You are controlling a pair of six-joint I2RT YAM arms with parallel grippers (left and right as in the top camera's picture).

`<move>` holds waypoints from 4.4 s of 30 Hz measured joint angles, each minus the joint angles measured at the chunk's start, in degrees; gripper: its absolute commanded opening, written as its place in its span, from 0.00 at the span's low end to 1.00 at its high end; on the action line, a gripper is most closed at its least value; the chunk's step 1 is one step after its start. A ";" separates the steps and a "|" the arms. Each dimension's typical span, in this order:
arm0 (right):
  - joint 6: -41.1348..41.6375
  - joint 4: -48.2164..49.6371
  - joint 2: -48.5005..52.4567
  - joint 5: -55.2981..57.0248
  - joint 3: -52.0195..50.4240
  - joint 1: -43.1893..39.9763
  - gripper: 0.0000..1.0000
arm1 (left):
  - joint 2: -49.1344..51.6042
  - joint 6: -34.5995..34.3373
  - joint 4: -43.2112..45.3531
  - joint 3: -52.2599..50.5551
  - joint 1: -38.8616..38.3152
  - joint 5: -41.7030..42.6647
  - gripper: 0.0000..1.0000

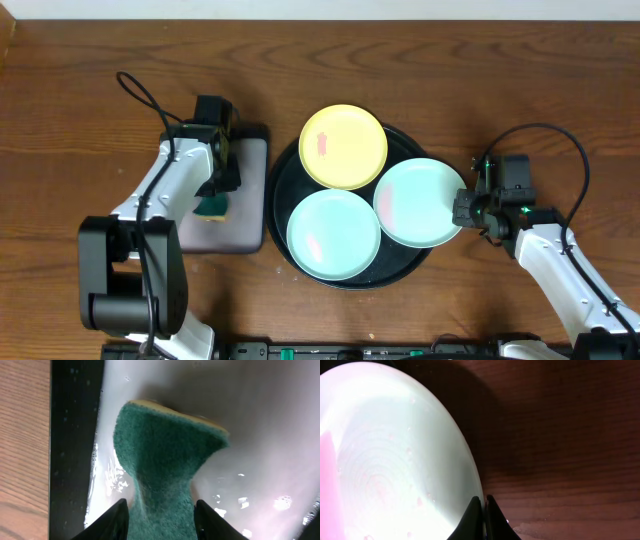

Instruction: Clean dirty plates on tray and stack at the side

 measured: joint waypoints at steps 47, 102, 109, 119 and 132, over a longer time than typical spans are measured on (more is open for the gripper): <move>0.57 1.86 2.43 -0.31 0.02 0.00 0.01 | -33.88 -6.47 -1.62 0.00 20.98 1.73 0.80; 0.70 4.22 5.07 0.20 0.11 0.00 0.01 | -33.88 -6.47 -1.64 0.00 20.98 1.73 0.80; 0.70 3.61 3.30 0.11 0.39 0.00 0.01 | -33.88 -6.47 -1.68 0.00 20.98 1.73 0.80; 0.59 1.22 -5.53 0.98 0.35 0.00 0.01 | -33.88 -6.47 -1.70 0.00 20.98 1.73 0.80; 1.31 -5.70 -7.56 -0.24 2.93 0.00 0.01 | -33.88 -6.47 -1.70 0.00 21.00 1.73 0.80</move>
